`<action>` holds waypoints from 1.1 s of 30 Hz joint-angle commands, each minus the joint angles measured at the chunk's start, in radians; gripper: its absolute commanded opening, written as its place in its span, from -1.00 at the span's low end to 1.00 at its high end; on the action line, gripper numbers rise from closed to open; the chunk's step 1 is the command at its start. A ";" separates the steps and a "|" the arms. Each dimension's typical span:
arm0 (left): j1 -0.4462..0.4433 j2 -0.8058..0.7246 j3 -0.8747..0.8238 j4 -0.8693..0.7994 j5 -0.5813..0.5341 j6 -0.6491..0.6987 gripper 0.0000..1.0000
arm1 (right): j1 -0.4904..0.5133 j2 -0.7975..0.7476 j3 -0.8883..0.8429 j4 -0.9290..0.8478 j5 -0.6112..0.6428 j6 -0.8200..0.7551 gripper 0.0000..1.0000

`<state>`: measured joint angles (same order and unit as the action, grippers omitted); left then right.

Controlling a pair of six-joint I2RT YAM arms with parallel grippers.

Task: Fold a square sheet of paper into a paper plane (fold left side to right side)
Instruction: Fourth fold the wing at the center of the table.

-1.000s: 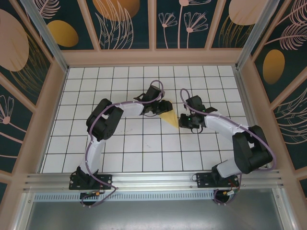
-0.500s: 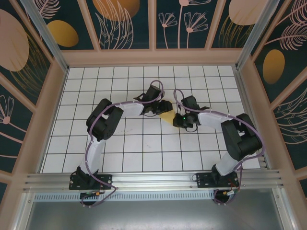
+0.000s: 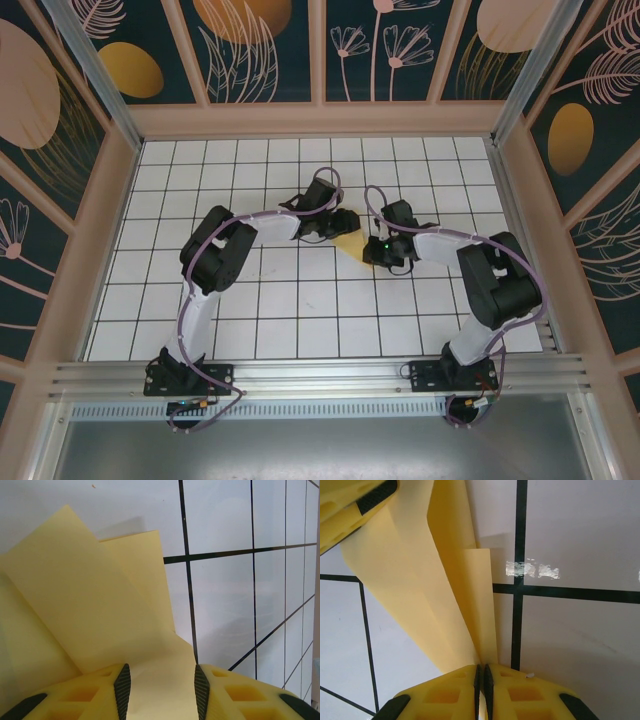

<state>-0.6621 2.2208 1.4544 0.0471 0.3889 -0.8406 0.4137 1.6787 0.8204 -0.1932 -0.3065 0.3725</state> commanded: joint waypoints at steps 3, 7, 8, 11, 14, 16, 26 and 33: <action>0.052 0.036 0.004 -0.136 -0.093 0.049 -0.10 | 0.000 0.064 -0.036 -0.089 0.079 -0.020 -0.67; 0.076 0.050 0.043 -0.147 -0.102 0.071 -0.04 | 0.005 0.074 -0.038 -0.101 0.096 -0.023 -0.67; 0.083 0.054 0.056 -0.148 -0.102 0.074 -0.04 | 0.006 0.076 -0.038 -0.103 0.100 -0.023 -0.67; 0.096 0.068 0.095 -0.155 -0.106 0.087 -0.02 | 0.007 0.083 -0.045 -0.103 0.104 -0.021 -0.67; 0.109 0.083 0.130 -0.158 -0.113 0.100 0.00 | 0.009 0.082 -0.053 -0.099 0.098 -0.018 -0.67; 0.123 0.095 0.155 -0.164 -0.120 0.106 0.00 | 0.009 0.082 -0.056 -0.095 0.094 -0.017 -0.67; 0.159 -0.031 0.107 -0.157 -0.171 0.163 -0.03 | 0.010 0.082 -0.063 -0.069 0.084 -0.006 -0.77; 0.144 -0.272 -0.186 0.027 -0.055 0.104 -0.21 | 0.010 0.085 -0.058 -0.083 0.103 -0.012 -0.82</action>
<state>-0.5007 2.0323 1.3403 -0.0372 0.2672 -0.7174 0.4183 1.6855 0.8173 -0.1711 -0.2970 0.3725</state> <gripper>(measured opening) 0.403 0.093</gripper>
